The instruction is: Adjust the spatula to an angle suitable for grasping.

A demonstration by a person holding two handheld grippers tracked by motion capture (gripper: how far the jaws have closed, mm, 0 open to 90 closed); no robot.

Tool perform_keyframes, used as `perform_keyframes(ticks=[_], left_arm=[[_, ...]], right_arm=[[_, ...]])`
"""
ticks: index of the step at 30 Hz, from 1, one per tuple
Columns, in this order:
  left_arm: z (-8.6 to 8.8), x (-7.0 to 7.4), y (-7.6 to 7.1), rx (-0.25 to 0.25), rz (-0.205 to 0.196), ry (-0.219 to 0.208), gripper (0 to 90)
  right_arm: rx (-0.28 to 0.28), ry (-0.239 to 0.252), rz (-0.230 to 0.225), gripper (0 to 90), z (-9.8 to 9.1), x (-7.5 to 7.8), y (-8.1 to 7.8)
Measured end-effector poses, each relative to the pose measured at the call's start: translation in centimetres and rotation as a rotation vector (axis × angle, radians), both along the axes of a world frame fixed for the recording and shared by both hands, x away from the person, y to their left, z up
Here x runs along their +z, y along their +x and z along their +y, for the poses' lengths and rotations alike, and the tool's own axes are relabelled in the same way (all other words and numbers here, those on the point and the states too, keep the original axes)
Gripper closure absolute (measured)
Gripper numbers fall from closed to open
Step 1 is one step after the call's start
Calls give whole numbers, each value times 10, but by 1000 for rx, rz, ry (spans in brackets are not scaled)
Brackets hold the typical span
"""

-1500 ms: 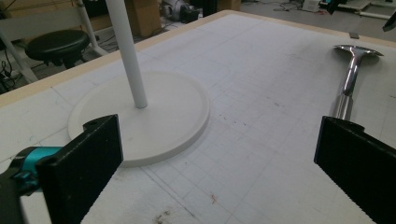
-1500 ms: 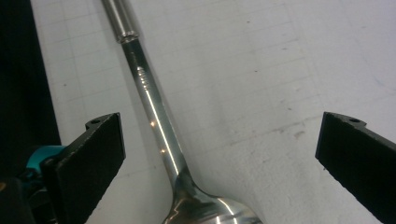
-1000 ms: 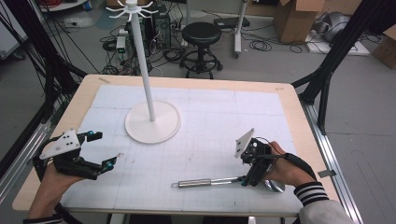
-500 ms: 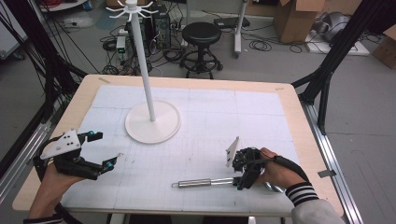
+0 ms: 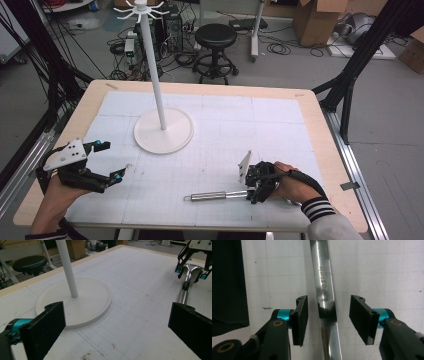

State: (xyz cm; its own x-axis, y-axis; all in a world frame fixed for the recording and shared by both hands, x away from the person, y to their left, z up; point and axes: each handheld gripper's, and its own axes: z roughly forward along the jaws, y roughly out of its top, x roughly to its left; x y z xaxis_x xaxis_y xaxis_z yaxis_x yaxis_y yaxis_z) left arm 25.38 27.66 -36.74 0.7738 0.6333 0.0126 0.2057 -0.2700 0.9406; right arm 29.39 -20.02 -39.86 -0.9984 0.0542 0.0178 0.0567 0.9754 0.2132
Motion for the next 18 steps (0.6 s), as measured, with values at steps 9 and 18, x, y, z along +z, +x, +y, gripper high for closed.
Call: perform_keyframes(ticks=[9,18], left_arm=[[0,0,0,-1,-1,1,17],[0,0,0,-2,0,0,17]], right_arm=[[17,-6,-3,583,2,-4,-1],[23,-19,-4,639,4,-6,-2]])
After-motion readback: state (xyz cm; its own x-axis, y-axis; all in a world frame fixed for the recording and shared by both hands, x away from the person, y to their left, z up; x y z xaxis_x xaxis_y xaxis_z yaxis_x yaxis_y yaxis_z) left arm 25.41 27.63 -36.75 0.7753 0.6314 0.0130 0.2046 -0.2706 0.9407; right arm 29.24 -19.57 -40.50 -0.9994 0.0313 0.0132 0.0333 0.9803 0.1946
